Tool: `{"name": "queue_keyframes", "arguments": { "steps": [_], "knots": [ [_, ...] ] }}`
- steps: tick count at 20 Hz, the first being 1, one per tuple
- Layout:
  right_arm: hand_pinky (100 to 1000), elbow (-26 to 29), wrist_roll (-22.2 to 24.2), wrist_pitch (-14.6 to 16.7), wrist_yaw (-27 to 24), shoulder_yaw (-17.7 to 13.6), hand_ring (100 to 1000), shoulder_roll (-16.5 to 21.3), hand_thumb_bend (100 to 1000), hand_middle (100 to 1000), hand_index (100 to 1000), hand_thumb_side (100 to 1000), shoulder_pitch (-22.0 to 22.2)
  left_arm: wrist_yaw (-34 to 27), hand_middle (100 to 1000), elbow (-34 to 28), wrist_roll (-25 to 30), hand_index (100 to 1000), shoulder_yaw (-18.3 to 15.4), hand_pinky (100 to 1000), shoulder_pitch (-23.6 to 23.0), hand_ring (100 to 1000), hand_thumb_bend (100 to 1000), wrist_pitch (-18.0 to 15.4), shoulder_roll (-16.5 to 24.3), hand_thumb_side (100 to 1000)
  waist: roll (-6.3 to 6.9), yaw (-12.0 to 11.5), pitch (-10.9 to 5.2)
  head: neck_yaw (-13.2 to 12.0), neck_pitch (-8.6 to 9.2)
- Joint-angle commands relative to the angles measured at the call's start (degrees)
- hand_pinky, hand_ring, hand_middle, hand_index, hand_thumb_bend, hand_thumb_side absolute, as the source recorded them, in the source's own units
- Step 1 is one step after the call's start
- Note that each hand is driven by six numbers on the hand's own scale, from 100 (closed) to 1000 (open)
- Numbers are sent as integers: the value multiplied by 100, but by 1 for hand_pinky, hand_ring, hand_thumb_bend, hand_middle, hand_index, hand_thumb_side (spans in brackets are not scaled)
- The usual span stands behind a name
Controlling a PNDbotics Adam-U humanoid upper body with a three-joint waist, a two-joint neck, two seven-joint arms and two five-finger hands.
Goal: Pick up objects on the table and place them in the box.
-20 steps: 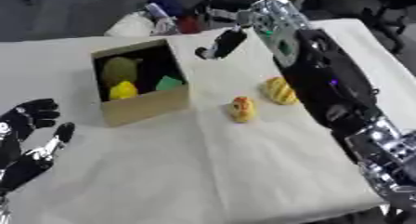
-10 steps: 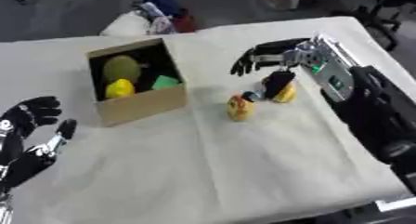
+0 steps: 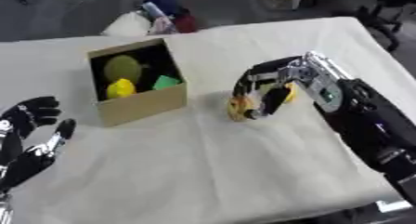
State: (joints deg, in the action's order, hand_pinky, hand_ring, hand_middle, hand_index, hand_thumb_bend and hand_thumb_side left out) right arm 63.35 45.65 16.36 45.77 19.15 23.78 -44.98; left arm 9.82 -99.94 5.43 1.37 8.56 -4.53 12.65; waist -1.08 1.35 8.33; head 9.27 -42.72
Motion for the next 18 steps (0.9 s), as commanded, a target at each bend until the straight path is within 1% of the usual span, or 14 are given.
{"name": "queue_keyframes", "arguments": {
  "steps": [1, 2, 3, 4, 6, 7, 8, 9, 10, 14, 16, 18],
  "knots": [
    [758, -154, -344, 74, 382, -20, 763, -31, 271, 627, 740, 224, -128, -3, 696, -72, -21, 784, -40, 742, 63, 734, 450, 3, 94, 405, 14, -11, -150, 28, 72],
    [756, -209, -501, 93, 498, -29, 756, -61, 268, 611, 724, 203, -136, -4, 696, -72, -23, 784, -41, 742, 66, 734, 449, 5, 94, 405, 17, -16, -150, 32, 74],
    [744, -258, -646, 117, 608, -36, 733, -85, 249, 562, 669, 126, -145, -5, 696, -73, -24, 784, -42, 742, 69, 734, 448, 6, 93, 405, 20, -20, -149, 36, 80],
    [730, -299, -801, 135, 707, -49, 703, -103, 231, 512, 612, 100, -156, -6, 696, -73, -25, 784, -42, 742, 71, 734, 447, 7, 92, 406, 22, -23, -148, 37, 84],
    [711, -337, -1144, 144, 862, -83, 667, -125, 191, 464, 555, 100, -178, -8, 696, -73, -29, 784, -43, 742, 73, 734, 445, 11, 89, 407, 23, -29, -148, 35, 94],
    [689, -325, -1311, 134, 901, -118, 630, -132, 153, 412, 501, 100, -195, -9, 696, -74, -30, 784, -43, 742, 73, 734, 443, 12, 89, 408, 25, -31, -149, 32, 100],
    [686, -291, -1464, 113, 908, -158, 628, -134, 149, 407, 496, 100, -214, -9, 696, -74, -32, 784, -44, 742, 74, 734, 444, 13, 90, 408, 26, -32, -149, 29, 105],
    [673, -226, -1597, 82, 888, -207, 609, -132, 118, 378, 470, 100, -269, -11, 696, -75, -33, 784, -45, 742, 75, 734, 441, 14, 89, 409, 28, -33, -153, 26, 105],
    [671, -145, -1700, 44, 853, -252, 605, -126, 113, 374, 466, 100, -345, -13, 696, -75, -33, 784, -43, 742, 77, 734, 440, 15, 88, 410, 30, -35, -156, 28, 104],
    [662, 79, -1894, -140, 702, -408, 583, -169, 111, 365, 460, 100, -839, -13, 697, -67, -20, 785, -29, 742, 76, 735, 436, 18, 81, 411, 36, -62, -175, 41, 93],
    [658, 46, -1981, -239, 699, -503, 576, -282, 110, 363, 459, 100, -1151, -12, 697, -66, -5, 785, -16, 742, 83, 735, 435, 15, 74, 411, 39, -104, -178, 53, 96],
    [649, -146, -2107, -344, 716, -622, 566, -480, 100, 367, 467, 100, -1459, -14, 697, -65, 20, 785, 8, 742, 107, 735, 435, 10, 63, 411, 45, -180, -170, 92, 116]
  ]
}}
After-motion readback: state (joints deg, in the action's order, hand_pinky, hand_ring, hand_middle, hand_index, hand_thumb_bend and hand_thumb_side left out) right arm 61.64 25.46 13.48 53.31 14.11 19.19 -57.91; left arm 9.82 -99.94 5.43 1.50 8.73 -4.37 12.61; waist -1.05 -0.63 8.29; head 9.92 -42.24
